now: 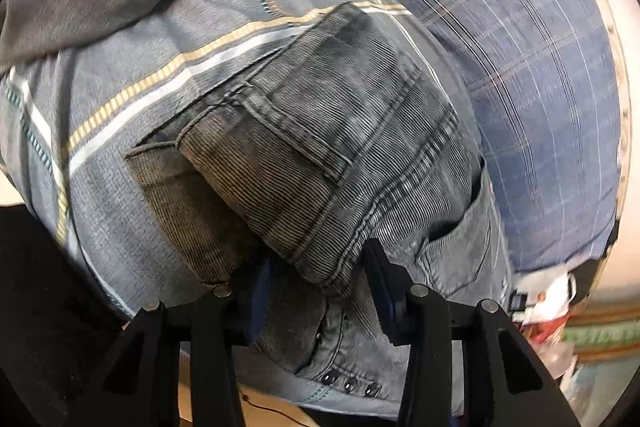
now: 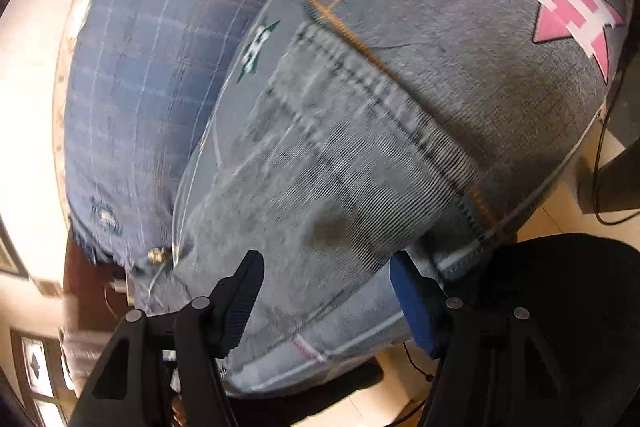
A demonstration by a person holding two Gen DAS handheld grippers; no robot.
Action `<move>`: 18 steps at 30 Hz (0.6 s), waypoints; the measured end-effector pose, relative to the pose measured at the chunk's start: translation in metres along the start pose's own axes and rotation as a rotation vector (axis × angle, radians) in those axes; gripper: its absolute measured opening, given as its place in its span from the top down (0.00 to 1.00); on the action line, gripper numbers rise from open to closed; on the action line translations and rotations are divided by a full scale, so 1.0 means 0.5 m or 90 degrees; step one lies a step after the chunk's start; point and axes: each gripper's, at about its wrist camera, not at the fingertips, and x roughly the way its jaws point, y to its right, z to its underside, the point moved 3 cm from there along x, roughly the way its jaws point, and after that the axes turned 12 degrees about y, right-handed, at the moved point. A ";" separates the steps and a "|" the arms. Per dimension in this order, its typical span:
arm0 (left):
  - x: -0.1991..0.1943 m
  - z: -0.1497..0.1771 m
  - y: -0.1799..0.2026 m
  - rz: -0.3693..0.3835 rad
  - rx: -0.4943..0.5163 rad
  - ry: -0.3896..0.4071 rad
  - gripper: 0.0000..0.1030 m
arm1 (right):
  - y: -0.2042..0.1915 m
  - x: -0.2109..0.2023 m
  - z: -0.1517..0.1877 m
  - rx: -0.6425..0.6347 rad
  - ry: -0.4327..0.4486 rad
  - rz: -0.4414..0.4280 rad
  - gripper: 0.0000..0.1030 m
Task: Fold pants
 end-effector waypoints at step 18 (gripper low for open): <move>-0.086 -0.020 0.079 0.046 0.122 0.078 0.92 | 0.006 -0.022 -0.053 -0.059 0.064 0.099 0.82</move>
